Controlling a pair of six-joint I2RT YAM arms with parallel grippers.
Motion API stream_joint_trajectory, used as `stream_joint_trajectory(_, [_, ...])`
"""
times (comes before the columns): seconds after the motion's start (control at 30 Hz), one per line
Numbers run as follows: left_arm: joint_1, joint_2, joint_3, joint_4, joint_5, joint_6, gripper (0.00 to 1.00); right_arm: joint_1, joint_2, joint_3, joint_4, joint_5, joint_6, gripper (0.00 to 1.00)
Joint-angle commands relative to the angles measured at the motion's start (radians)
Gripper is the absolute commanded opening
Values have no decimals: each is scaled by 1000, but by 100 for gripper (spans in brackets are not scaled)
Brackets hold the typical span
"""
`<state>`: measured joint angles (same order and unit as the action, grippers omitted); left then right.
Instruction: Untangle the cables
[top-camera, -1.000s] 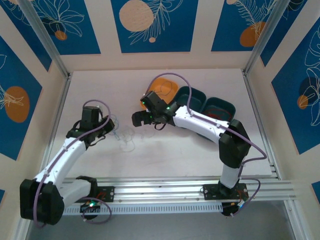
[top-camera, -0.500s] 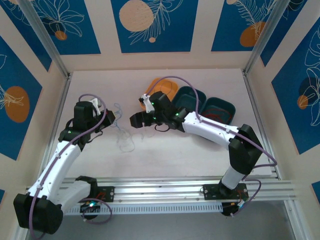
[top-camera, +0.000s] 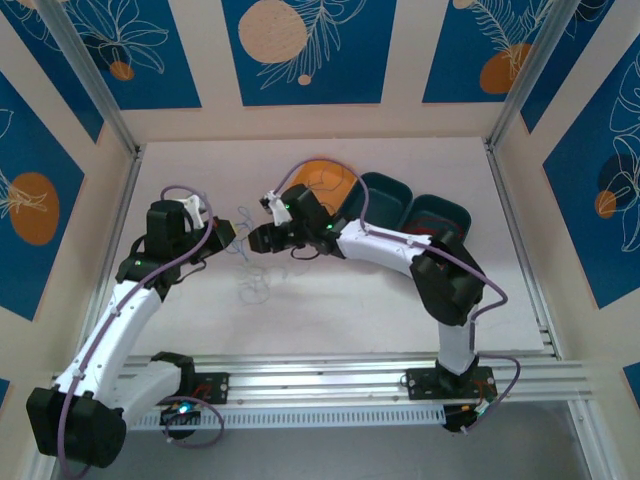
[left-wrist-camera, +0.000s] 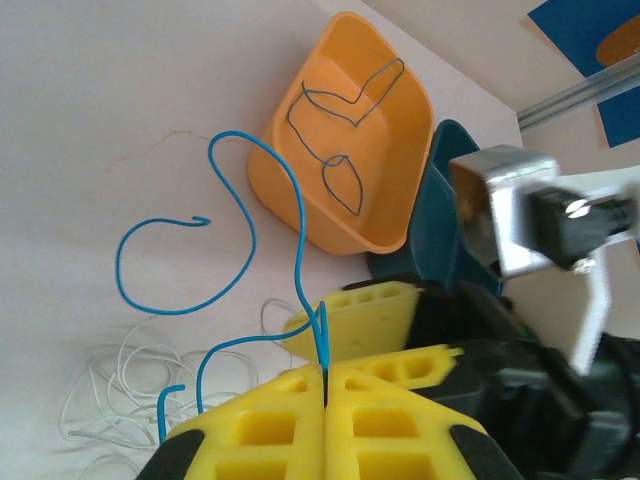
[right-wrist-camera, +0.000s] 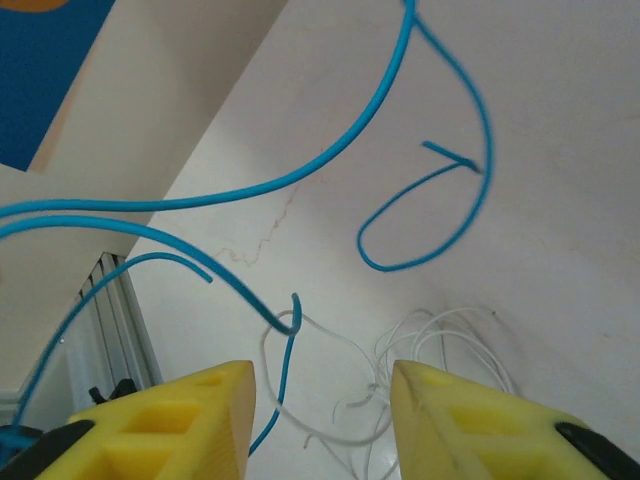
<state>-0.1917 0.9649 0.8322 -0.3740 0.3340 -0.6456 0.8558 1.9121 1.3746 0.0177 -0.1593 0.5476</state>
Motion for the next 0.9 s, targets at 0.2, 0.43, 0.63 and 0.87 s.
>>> stream_joint_trajectory(0.2, [8,1,25,-3,33,18,0,43,54,45,153,132,-11,38])
stream_joint_trajectory(0.43, [8,2,6,-1,37,11,0,45,39,20,187,225,-11,28])
stream_joint_trajectory(0.63, [9,-10,17,-45,-42,43,8,23,-21,-29,125,317,16,1])
stream_joint_trajectory(0.87, [10,-14,-3,-103,-230,78,17,17,-180,-98,1,359,16,0])
